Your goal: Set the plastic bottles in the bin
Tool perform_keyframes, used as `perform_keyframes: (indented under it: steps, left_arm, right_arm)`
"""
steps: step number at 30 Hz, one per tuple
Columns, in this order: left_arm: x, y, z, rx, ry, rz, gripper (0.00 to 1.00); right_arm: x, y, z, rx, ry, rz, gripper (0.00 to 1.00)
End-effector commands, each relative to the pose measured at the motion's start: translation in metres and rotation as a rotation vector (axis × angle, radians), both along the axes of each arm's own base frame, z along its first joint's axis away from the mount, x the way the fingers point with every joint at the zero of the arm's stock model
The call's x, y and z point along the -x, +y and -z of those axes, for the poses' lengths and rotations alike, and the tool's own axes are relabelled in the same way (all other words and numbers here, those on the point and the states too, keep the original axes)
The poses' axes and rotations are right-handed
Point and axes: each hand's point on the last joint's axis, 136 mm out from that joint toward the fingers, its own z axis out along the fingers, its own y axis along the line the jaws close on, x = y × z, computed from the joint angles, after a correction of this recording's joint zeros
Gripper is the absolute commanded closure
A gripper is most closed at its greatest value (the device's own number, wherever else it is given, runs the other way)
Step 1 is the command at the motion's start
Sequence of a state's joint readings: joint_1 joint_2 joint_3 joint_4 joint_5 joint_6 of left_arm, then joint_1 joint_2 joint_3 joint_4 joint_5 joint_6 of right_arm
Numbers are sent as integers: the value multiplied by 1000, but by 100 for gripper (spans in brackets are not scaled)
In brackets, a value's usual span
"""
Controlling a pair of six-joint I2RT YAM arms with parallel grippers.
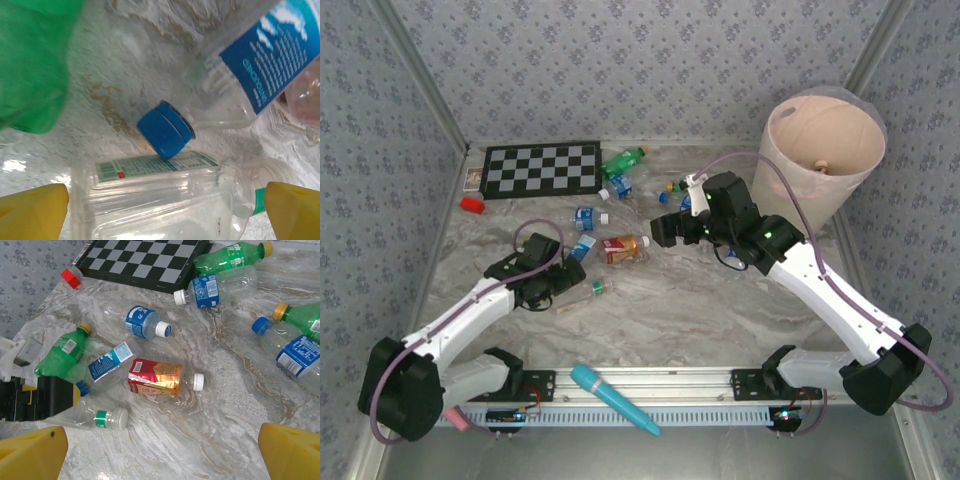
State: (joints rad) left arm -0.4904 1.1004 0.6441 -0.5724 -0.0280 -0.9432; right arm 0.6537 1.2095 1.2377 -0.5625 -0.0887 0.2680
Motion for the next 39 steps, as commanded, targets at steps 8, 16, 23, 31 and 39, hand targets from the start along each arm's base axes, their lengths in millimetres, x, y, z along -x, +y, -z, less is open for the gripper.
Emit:
perform_keyframes:
  steps: [8,16,23,31,39]
  left_arm:
    - [17,-60,-13,177,-52,87,0]
    - [29,-107,-13,174,-68,228,0]
    - [38,-93,-16,-28,-20,319,0]
    - [24,-71,-37,-321,-78,552,0]
    - [-5,-99,-20,-437,-77,794,0]
  right_arm:
    - [-3,-19,2,34,-8,12,0]
    - [-6,-28,7,27,8,22,0]
    - [-1,-43,5,28,14,40,0]
    - [2,-63,17,7,49,78,0]
    - [0,-75,14,-5,45,112,0]
